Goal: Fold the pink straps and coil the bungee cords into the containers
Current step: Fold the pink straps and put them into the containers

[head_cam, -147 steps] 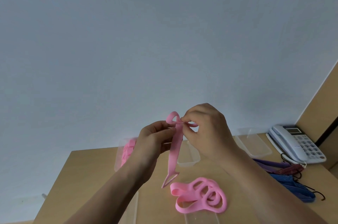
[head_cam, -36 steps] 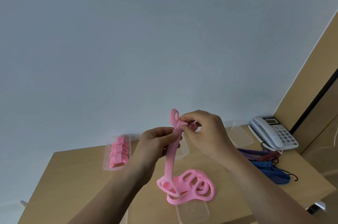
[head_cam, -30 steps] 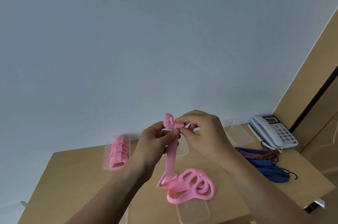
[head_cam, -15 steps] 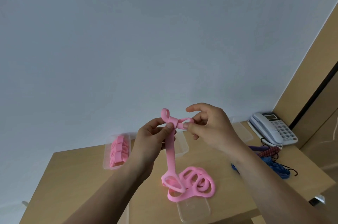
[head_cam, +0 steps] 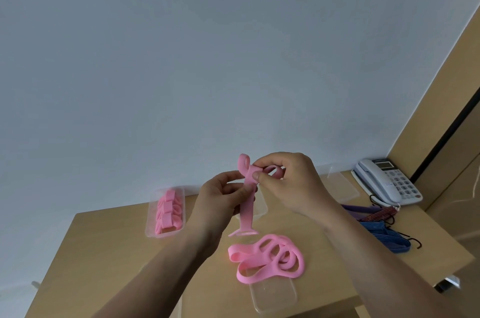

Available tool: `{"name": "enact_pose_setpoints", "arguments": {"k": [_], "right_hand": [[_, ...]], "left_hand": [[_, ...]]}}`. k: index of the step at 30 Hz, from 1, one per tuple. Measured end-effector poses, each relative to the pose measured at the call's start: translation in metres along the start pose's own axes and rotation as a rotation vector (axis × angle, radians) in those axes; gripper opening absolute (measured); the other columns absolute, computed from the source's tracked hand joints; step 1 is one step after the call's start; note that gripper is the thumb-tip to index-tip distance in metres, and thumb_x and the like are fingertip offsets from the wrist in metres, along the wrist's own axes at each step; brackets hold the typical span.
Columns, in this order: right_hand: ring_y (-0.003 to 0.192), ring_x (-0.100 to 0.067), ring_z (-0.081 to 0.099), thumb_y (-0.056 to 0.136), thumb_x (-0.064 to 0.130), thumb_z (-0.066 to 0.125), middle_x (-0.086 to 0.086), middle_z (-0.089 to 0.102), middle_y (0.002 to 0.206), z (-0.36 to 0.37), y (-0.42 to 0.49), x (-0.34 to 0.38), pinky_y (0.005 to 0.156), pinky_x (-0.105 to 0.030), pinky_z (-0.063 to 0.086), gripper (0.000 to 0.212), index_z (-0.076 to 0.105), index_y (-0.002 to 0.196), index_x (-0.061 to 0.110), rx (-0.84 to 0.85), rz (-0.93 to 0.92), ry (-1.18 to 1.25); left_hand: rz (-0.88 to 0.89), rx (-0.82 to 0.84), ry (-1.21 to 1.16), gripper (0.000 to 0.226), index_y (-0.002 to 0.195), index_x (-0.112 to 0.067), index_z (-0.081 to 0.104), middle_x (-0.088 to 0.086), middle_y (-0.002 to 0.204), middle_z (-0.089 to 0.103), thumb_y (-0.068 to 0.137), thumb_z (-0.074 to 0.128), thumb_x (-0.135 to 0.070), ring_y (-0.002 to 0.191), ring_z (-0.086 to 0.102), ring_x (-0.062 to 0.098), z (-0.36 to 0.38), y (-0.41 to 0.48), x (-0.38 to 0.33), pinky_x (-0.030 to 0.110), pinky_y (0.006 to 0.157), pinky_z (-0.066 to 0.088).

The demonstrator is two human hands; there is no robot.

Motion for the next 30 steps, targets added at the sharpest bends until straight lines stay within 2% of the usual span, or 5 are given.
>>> {"name": "enact_pose_setpoints", "arguments": {"k": [6, 9, 16, 25, 30], "right_hand": [[0.068, 0.001, 0.057, 0.081, 0.015, 0.078, 0.021, 0.063, 0.071, 0.003, -0.007, 0.004, 0.063, -0.005, 0.039, 0.01, 0.077, 0.081, 0.025, -0.119, -0.156, -0.158], [0.073, 0.002, 0.051, 0.08, 0.013, 0.081, 0.012, 0.067, 0.077, 0.004, -0.012, 0.008, 0.063, -0.003, 0.037, 0.01, 0.078, 0.085, 0.021, -0.184, -0.275, -0.215], [0.084, -0.015, 0.059, 0.078, 0.011, 0.081, 0.007, 0.066, 0.088, 0.009, -0.02, 0.011, 0.071, -0.028, 0.048, 0.013, 0.078, 0.088, 0.019, -0.226, -0.41, -0.313], [0.103, -0.008, 0.063, 0.079, 0.005, 0.075, 0.008, 0.072, 0.103, 0.002, -0.025, 0.02, 0.087, -0.024, 0.051, 0.023, 0.081, 0.089, 0.026, -0.16, -0.339, -0.146], [0.098, -0.005, 0.067, 0.087, 0.013, 0.07, 0.017, 0.073, 0.091, 0.006, -0.02, 0.014, 0.079, -0.029, 0.055, 0.014, 0.077, 0.089, 0.026, -0.033, -0.167, 0.07]], "left_hand": [[-0.116, 0.05, 0.0, 0.016, 0.104, -0.006, 0.079, 0.017, 0.105, 0.079, 0.094, 0.067, -0.005, 0.095, 0.074, 0.026, -0.003, 0.001, 0.007, 0.039, 0.088, 0.061], [-0.125, 0.099, -0.043, 0.03, 0.104, -0.011, 0.081, 0.014, 0.109, 0.078, 0.08, 0.069, -0.025, 0.096, 0.072, 0.026, -0.001, 0.002, 0.005, 0.042, 0.089, 0.059], [-0.066, 0.15, -0.081, 0.036, 0.105, -0.013, 0.081, 0.013, 0.111, 0.076, 0.088, 0.066, -0.041, 0.099, 0.072, 0.022, 0.003, 0.002, 0.0, 0.047, 0.099, 0.056], [0.002, 0.142, -0.031, 0.031, 0.108, -0.003, 0.077, 0.024, 0.113, 0.074, 0.082, 0.062, -0.008, 0.097, 0.07, 0.027, 0.005, -0.002, -0.009, 0.044, 0.093, 0.056], [0.048, 0.062, 0.029, 0.033, 0.11, -0.009, 0.077, 0.015, 0.109, 0.078, 0.08, 0.072, -0.022, 0.106, 0.074, 0.031, 0.003, -0.004, -0.012, 0.043, 0.094, 0.059]]}}
Point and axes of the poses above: each hand's wrist, its own y-axis towards the middle knuckle, its own z-axis out of the palm, x = y × z, the point moved 7 cm from there along y, towards the middle knuckle
